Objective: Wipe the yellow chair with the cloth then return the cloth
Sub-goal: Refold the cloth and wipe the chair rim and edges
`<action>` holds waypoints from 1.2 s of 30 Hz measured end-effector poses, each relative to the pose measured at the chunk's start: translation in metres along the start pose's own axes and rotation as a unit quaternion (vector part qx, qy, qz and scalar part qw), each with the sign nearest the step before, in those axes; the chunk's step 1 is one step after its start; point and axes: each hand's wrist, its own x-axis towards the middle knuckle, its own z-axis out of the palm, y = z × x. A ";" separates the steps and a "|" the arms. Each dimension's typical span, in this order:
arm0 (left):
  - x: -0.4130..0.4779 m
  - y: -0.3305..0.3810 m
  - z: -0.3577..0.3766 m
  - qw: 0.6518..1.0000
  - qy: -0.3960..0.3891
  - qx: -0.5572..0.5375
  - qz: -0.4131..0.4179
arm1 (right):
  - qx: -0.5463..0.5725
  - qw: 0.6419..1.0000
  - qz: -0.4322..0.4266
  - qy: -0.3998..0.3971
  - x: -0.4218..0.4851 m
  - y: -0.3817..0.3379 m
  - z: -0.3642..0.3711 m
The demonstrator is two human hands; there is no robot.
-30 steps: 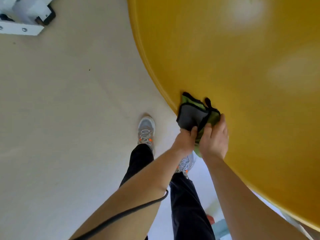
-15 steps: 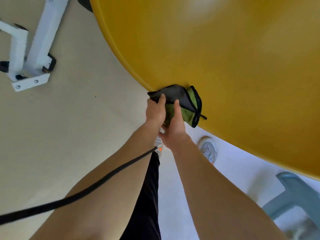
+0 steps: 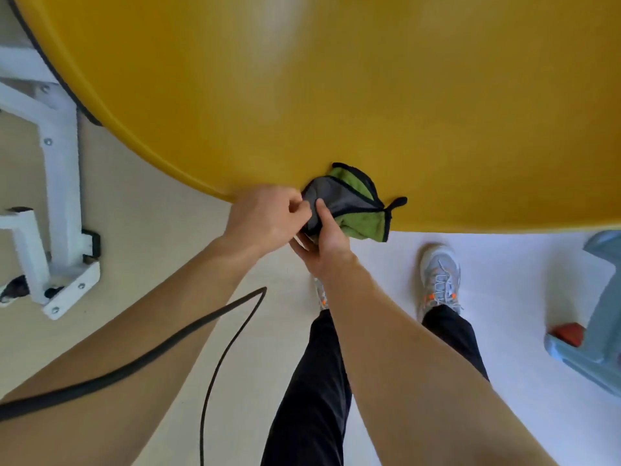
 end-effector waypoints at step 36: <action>0.053 0.198 0.077 0.971 -0.045 0.064 0.224 | 0.101 0.944 -0.273 0.157 -0.010 -0.124 -0.135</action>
